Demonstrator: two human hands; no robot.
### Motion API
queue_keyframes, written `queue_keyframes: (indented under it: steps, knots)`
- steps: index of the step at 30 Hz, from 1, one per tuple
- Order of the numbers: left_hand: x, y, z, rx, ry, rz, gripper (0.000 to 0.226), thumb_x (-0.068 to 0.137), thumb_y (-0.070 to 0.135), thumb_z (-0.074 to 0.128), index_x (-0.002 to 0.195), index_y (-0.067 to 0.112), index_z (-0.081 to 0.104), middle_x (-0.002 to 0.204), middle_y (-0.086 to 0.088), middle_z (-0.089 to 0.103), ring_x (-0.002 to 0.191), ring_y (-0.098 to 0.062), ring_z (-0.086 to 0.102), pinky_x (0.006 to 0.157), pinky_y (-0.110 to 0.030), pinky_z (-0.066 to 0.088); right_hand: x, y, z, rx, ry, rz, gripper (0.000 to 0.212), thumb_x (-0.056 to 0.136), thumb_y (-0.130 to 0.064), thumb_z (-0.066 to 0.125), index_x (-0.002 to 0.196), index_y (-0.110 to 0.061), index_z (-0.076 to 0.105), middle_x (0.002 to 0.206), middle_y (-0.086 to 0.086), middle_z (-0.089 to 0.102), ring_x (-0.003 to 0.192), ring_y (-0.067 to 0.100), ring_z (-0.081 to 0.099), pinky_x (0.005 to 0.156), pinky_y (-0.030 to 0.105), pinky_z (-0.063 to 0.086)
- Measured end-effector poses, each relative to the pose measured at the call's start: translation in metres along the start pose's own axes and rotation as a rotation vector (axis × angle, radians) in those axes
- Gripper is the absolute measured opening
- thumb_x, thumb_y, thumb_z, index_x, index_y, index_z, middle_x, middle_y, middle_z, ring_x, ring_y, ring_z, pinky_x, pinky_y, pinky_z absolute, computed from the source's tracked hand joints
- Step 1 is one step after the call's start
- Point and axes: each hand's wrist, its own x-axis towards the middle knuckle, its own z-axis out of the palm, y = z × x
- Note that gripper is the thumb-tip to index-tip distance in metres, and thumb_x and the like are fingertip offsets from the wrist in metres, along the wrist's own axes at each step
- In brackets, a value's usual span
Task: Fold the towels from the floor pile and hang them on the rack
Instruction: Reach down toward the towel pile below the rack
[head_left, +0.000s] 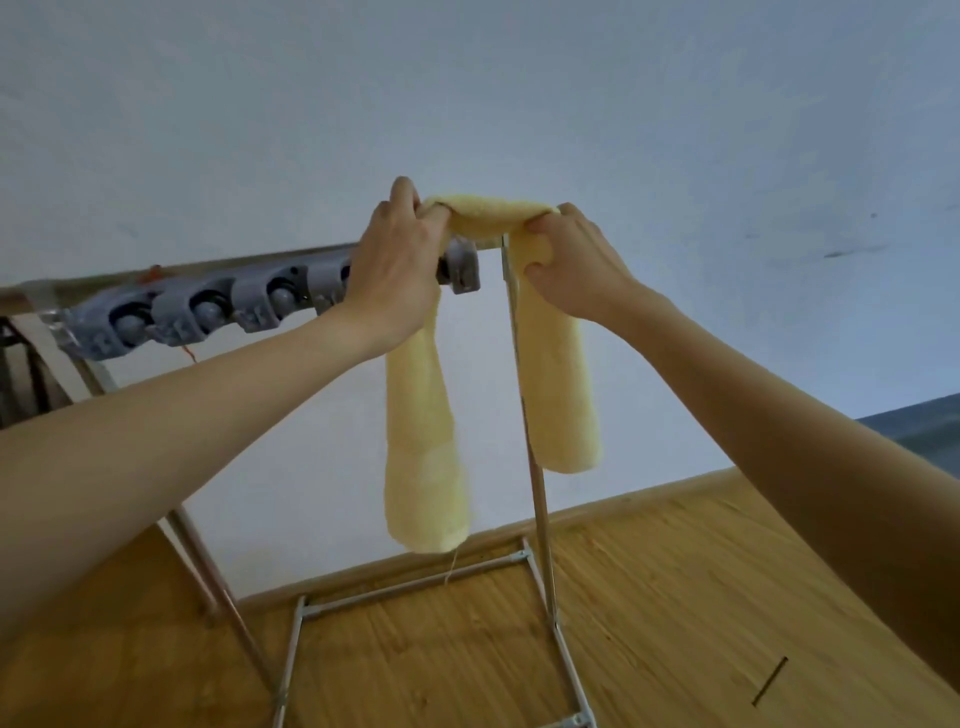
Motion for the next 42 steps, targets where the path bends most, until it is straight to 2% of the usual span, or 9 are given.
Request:
queue_keyframes:
  steps: [8, 12, 17, 20, 24, 29, 35, 39, 42]
  knots:
    - [-0.005, 0.006, 0.035, 0.023, -0.036, -0.024, 0.034, 0.070, -0.020, 0.044, 0.086, 0.009, 0.040, 0.112, -0.017, 0.041, 0.086, -0.029, 0.042, 0.061, -0.035, 0.031, -0.001, 0.012, 0.042, 0.065, -0.101, 0.058, 0.036, 0.078, -0.005, 0.046, 0.114, -0.005, 0.050, 0.122, 0.010, 0.045, 0.101, 0.031, 0.053, 0.082, 0.045, 0.050]
    - [-0.025, 0.012, 0.056, -0.012, -0.081, -0.077, 0.037, 0.076, -0.017, 0.048, 0.106, 0.003, 0.050, 0.117, -0.017, 0.042, 0.095, -0.032, 0.046, 0.060, -0.032, 0.034, -0.018, 0.017, 0.067, 0.094, -0.124, 0.061, 0.035, 0.078, -0.005, 0.049, 0.113, -0.005, 0.051, 0.118, 0.010, 0.047, 0.097, 0.029, 0.054, 0.079, 0.045, 0.051]
    - [-0.054, 0.004, 0.078, -0.066, -0.076, -0.028, 0.056, 0.082, -0.014, 0.046, 0.134, 0.007, 0.040, 0.113, -0.014, 0.047, 0.090, -0.027, 0.045, 0.066, -0.033, 0.039, -0.033, 0.023, 0.090, 0.164, -0.075, -0.041, 0.033, 0.079, 0.001, 0.046, 0.111, -0.003, 0.053, 0.112, 0.011, 0.053, 0.099, 0.026, 0.052, 0.079, 0.041, 0.050]
    - [-0.067, -0.005, 0.087, -0.129, -0.082, 0.033, 0.050, 0.089, -0.008, 0.047, 0.135, 0.008, 0.042, 0.107, -0.013, 0.050, 0.088, -0.025, 0.046, 0.070, -0.037, 0.047, -0.040, 0.026, 0.101, 0.164, -0.045, -0.120, 0.031, 0.081, 0.004, 0.043, 0.109, -0.001, 0.055, 0.111, 0.012, 0.056, 0.105, 0.024, 0.051, 0.082, 0.037, 0.049]
    - [-0.081, -0.005, 0.088, -0.229, -0.148, 0.031, 0.044, 0.093, 0.001, 0.048, 0.136, 0.011, 0.042, 0.111, -0.010, 0.050, 0.095, -0.024, 0.049, 0.080, -0.036, 0.049, -0.053, 0.029, 0.111, 0.163, -0.096, -0.131, 0.041, 0.086, 0.000, 0.046, 0.127, -0.008, 0.049, 0.128, 0.010, 0.049, 0.104, 0.025, 0.055, 0.085, 0.036, 0.052]
    - [-0.102, -0.004, 0.084, -0.382, -0.271, 0.055, 0.043, 0.092, 0.010, 0.052, 0.134, 0.015, 0.045, 0.119, -0.004, 0.051, 0.106, -0.021, 0.051, 0.086, -0.036, 0.050, -0.072, 0.026, 0.112, 0.190, -0.124, -0.137, 0.039, 0.086, 0.001, 0.048, 0.124, -0.006, 0.052, 0.120, 0.009, 0.052, 0.104, 0.021, 0.053, 0.083, 0.034, 0.050]
    - [-0.153, -0.009, 0.067, -0.381, -0.594, -0.049, 0.046, 0.087, 0.009, 0.055, 0.133, 0.014, 0.049, 0.132, -0.004, 0.048, 0.120, -0.021, 0.047, 0.100, -0.036, 0.042, -0.104, 0.024, 0.106, 0.180, -0.310, -0.011, 0.049, 0.088, -0.002, 0.050, 0.135, -0.015, 0.047, 0.131, 0.006, 0.050, 0.111, 0.021, 0.058, 0.093, 0.034, 0.048]
    - [-0.207, -0.010, 0.045, -0.357, -0.708, -0.123, 0.040, 0.088, 0.008, 0.054, 0.128, 0.012, 0.053, 0.135, -0.006, 0.047, 0.123, -0.023, 0.046, 0.101, -0.038, 0.041, -0.150, 0.012, 0.104, 0.103, -0.507, 0.078, 0.048, 0.090, -0.004, 0.049, 0.137, -0.012, 0.046, 0.137, 0.007, 0.049, 0.119, 0.022, 0.053, 0.100, 0.038, 0.045]
    - [-0.255, -0.006, 0.028, -0.358, -0.749, -0.193, 0.040, 0.088, 0.010, 0.055, 0.128, 0.012, 0.053, 0.136, -0.007, 0.046, 0.123, -0.024, 0.046, 0.101, -0.038, 0.041, -0.196, -0.006, 0.112, 0.125, -0.605, 0.129, 0.045, 0.090, -0.005, 0.049, 0.135, -0.009, 0.047, 0.134, 0.010, 0.052, 0.118, 0.023, 0.053, 0.096, 0.029, 0.043]
